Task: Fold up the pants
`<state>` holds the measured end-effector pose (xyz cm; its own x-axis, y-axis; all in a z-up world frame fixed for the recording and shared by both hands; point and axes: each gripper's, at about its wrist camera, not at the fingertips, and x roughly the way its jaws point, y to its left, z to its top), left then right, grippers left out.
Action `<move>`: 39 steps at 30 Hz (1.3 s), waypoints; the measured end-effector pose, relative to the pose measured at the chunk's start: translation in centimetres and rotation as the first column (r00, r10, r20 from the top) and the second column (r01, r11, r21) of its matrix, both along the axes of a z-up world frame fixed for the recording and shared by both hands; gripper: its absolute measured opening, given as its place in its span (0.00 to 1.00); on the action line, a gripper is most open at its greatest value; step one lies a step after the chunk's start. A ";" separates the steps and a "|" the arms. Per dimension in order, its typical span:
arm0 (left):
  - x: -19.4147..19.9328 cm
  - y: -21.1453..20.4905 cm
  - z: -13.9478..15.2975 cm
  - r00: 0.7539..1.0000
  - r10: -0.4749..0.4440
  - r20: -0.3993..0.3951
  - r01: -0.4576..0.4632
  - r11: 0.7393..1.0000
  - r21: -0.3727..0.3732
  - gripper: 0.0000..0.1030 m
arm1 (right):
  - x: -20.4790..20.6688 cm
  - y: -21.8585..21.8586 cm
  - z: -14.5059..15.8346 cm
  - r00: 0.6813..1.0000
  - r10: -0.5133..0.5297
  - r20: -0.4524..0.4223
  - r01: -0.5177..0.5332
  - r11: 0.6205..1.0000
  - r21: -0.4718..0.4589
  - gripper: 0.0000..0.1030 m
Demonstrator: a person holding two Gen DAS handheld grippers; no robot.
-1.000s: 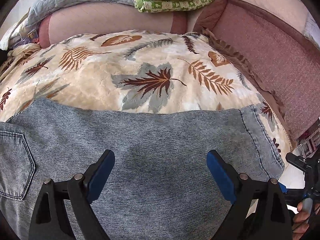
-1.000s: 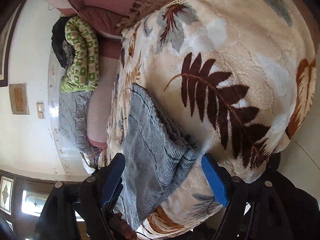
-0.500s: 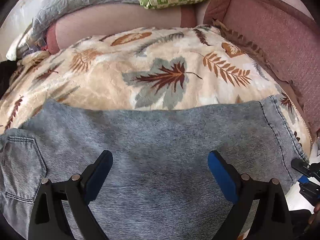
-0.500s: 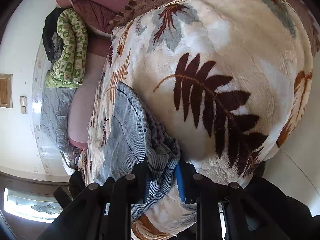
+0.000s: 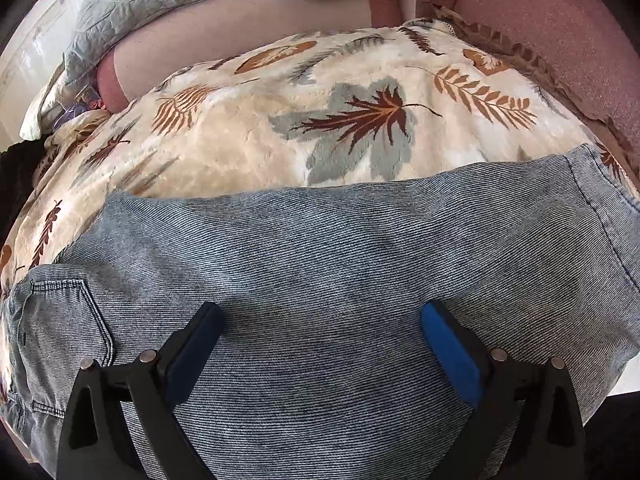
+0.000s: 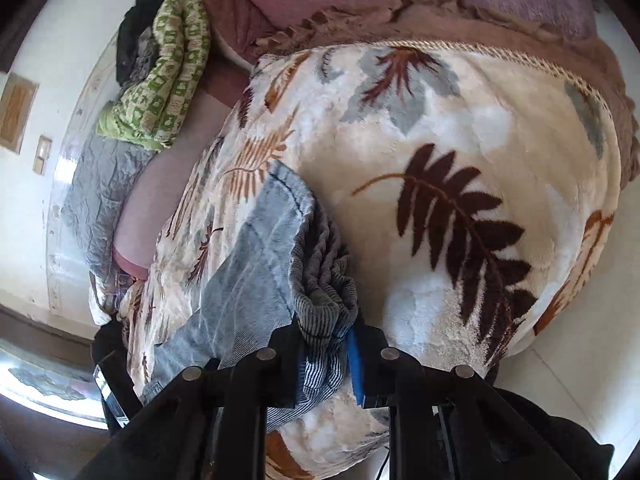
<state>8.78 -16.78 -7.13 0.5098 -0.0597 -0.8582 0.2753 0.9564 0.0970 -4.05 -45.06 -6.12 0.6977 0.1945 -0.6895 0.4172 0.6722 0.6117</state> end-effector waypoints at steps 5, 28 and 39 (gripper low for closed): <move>0.2 0.9 0.3 1.000 0.005 -0.013 -0.006 0.998 -0.070 0.96 | 1.4 4.6 5.8 0.989 0.115 0.088 -0.100 0.982 -0.157 0.16; -6.5 28.2 6.7 0.888 0.452 0.084 -0.382 0.828 -0.410 0.91 | 5.9 32.8 -1.7 0.668 0.744 0.028 -0.729 0.661 -0.176 0.55; -5.2 21.6 6.6 0.971 0.206 -0.119 -0.236 0.758 -0.609 0.91 | 3.1 19.5 -1.5 0.863 0.476 0.170 -0.492 0.868 0.068 0.72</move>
